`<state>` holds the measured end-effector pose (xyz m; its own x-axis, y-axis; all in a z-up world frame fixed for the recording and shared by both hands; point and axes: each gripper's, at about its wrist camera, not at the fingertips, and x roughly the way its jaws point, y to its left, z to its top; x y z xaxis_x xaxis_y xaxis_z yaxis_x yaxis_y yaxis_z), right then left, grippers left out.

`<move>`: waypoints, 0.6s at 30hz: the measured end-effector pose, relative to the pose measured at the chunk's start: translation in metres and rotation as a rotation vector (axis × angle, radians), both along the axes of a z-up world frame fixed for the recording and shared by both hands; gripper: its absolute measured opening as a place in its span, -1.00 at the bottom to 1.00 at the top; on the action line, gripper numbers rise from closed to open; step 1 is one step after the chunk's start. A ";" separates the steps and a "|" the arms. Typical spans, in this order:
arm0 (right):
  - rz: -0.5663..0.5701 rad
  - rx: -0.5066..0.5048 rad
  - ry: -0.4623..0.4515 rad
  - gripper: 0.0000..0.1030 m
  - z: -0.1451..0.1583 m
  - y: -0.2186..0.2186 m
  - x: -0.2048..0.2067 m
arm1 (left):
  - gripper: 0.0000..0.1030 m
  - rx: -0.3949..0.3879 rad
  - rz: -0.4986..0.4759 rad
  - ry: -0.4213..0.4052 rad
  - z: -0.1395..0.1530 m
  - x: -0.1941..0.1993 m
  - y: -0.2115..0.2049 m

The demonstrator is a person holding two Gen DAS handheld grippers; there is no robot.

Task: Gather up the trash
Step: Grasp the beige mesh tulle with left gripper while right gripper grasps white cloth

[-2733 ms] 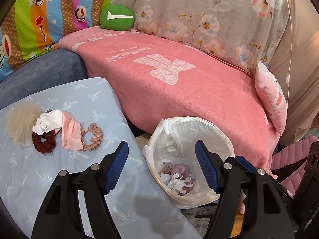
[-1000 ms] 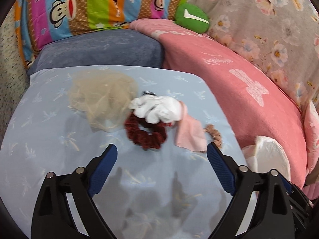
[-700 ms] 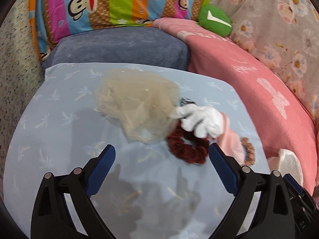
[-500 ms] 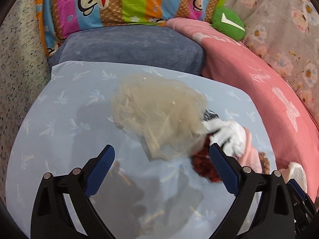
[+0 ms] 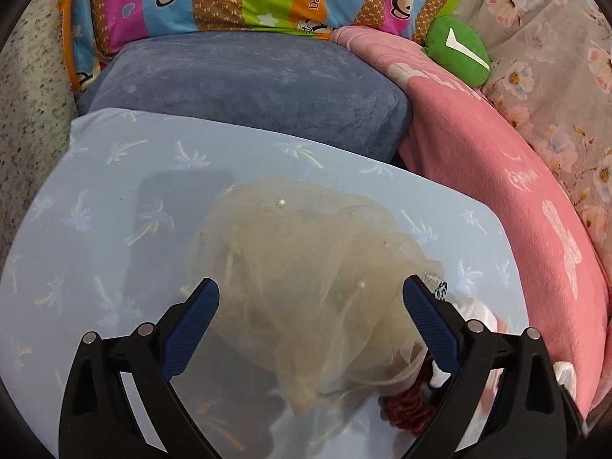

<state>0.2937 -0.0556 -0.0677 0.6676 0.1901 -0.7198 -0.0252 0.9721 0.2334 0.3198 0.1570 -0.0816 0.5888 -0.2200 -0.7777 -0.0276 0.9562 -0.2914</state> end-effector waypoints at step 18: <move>-0.043 0.082 0.086 -0.76 -0.033 -0.020 -0.011 | -0.92 -0.073 -0.118 0.032 -0.008 -0.018 -0.015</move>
